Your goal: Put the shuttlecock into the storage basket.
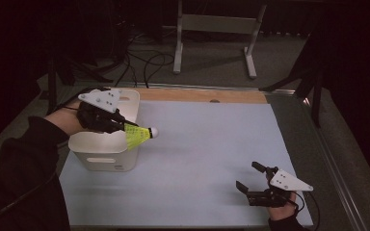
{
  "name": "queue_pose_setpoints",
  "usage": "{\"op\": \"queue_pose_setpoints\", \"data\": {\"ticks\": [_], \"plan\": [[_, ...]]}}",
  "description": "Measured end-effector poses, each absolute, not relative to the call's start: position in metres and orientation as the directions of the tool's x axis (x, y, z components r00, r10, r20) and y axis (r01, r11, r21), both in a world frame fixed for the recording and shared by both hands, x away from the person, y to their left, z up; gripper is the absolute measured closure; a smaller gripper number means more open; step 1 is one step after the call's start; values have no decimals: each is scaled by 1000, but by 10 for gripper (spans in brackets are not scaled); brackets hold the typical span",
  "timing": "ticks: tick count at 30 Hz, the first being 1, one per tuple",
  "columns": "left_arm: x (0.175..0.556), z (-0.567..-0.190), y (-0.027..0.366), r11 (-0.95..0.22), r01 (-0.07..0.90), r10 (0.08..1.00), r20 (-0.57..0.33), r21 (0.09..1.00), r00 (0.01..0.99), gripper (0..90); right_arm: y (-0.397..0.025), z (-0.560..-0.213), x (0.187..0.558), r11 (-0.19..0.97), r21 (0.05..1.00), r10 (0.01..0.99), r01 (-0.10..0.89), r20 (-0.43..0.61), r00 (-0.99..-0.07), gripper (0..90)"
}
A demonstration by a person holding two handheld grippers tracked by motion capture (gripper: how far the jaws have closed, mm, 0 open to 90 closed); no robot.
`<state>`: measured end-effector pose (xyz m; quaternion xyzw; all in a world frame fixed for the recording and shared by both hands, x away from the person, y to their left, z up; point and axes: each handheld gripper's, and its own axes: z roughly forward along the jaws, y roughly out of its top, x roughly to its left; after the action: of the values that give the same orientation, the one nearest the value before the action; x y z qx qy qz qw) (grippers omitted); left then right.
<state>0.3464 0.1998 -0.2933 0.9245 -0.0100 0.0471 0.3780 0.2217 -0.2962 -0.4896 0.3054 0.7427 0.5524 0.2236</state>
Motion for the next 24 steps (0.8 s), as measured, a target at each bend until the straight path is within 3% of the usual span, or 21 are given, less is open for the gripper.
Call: {"op": "queue_pose_setpoints", "data": {"ticks": [13,24], "plan": [[345,-292,234,-718,-40,28,85,695,996,895,-296,-489,222,206,956,700,207,3,-714,91],[346,-295,265,-704,4,90,84,710,992,895,-295,-490,222,209,955,704,211,3,-710,91]]}}
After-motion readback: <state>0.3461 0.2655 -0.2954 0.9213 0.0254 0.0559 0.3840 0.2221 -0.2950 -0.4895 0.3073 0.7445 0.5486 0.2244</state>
